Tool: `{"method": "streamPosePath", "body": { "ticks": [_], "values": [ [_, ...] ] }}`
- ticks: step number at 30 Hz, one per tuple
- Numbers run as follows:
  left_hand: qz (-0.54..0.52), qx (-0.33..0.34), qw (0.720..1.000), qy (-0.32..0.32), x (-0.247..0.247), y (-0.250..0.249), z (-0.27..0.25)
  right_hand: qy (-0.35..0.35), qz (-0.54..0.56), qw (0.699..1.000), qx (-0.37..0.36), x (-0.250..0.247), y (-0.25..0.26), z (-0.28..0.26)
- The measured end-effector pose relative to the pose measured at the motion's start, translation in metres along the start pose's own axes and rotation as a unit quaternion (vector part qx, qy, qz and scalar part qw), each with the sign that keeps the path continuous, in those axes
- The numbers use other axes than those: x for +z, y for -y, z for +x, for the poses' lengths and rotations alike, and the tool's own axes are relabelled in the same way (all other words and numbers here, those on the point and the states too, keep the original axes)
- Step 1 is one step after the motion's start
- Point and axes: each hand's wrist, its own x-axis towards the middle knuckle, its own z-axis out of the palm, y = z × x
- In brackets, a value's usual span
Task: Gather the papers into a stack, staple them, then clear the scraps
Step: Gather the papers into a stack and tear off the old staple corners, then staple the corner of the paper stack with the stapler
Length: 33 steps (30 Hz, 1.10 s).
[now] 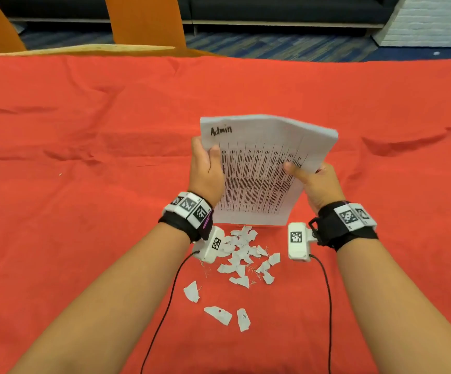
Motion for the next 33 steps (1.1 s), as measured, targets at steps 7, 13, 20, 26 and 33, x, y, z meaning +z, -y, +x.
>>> {"method": "streamPosePath", "body": {
  "ticks": [7, 13, 20, 26, 33],
  "values": [
    [-0.002, -0.041, 0.998, 0.051, -0.009, -0.037, 0.026, 0.021, 0.033, 0.999, 0.001, -0.018, 0.032, -0.005],
    [0.214, -0.304, 0.91, 0.184, 0.016, 0.046, -0.016, 0.06, -0.02, 0.97, 0.233, -0.028, -0.044, -0.026],
    [0.198, -0.423, 0.855, 0.225, 0.042, 0.122, -0.055, 0.041, -0.125, 0.933, 0.334, -0.032, -0.133, -0.028],
    [0.131, -0.473, 0.848, 0.2, 0.051, 0.138, -0.06, -0.011, -0.174, 0.943, 0.284, -0.033, -0.155, -0.014],
    [0.096, -0.477, 0.856, 0.176, 0.053, 0.139, -0.062, -0.054, -0.227, 0.931, 0.282, -0.033, -0.165, -0.008]
  ]
}}
